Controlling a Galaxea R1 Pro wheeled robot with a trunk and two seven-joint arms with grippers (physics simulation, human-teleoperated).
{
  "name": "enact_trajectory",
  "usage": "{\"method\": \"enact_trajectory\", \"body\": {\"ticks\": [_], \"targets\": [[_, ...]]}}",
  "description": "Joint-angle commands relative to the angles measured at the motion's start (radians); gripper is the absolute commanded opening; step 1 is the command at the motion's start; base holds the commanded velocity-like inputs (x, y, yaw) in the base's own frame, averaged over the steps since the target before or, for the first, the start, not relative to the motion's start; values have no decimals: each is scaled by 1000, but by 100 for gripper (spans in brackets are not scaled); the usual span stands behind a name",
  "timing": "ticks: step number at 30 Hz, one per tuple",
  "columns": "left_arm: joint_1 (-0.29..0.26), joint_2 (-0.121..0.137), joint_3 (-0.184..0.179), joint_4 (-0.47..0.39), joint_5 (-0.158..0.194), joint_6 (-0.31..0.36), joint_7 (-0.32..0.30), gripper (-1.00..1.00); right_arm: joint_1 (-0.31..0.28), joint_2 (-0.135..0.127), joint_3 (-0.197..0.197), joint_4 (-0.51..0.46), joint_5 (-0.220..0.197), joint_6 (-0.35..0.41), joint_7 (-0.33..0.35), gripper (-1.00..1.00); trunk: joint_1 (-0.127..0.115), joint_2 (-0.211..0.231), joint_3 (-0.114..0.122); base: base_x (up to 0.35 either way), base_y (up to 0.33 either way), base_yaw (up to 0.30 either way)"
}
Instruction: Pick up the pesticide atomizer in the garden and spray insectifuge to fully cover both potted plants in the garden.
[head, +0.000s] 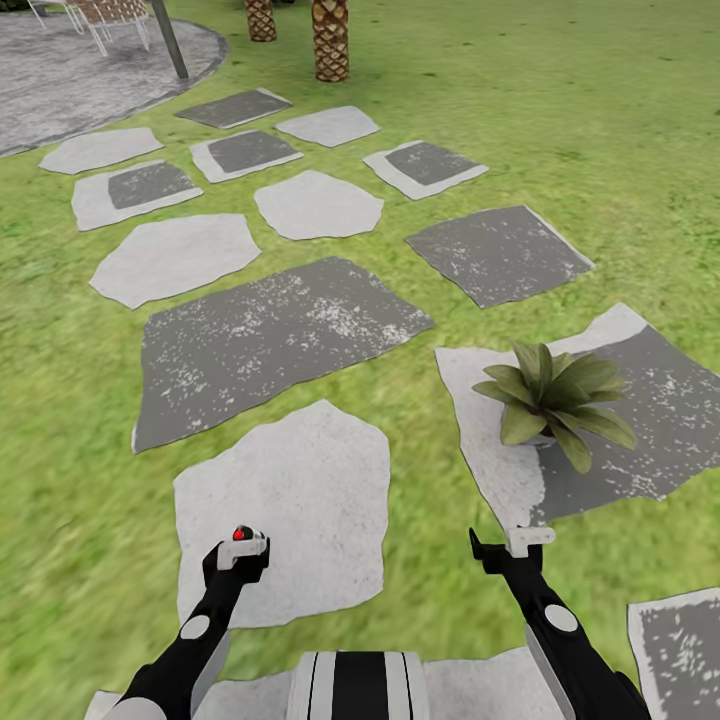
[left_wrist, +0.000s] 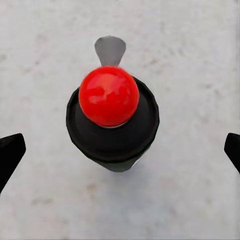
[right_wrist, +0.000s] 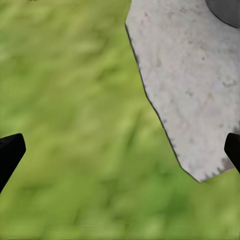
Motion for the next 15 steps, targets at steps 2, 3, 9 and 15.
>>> {"method": "enact_trajectory", "body": {"ticks": [2, 3, 9, 15], "targets": [[0, -1, 4, 1, -2, -6, 0, 100, 0, 0, 0, 0, 0, -3, 1, 100, 0, 0, -1, 13, 0, 0], [0, -1, 4, 1, -2, -6, -1, 100, 0, 0, 0, 0, 0, -3, 1, 100, 0, 0, -1, 8, 0, 0], [0, -1, 4, 1, -2, -7, -1, 100, 0, 0, 0, 0, 0, -3, 1, 100, 0, 0, -1, 3, 0, 0], [0, -1, 4, 1, -2, -7, -1, 100, 0, 0, 0, 0, 0, -3, 1, 100, 0, 0, -1, 28, 0, 0]]}}
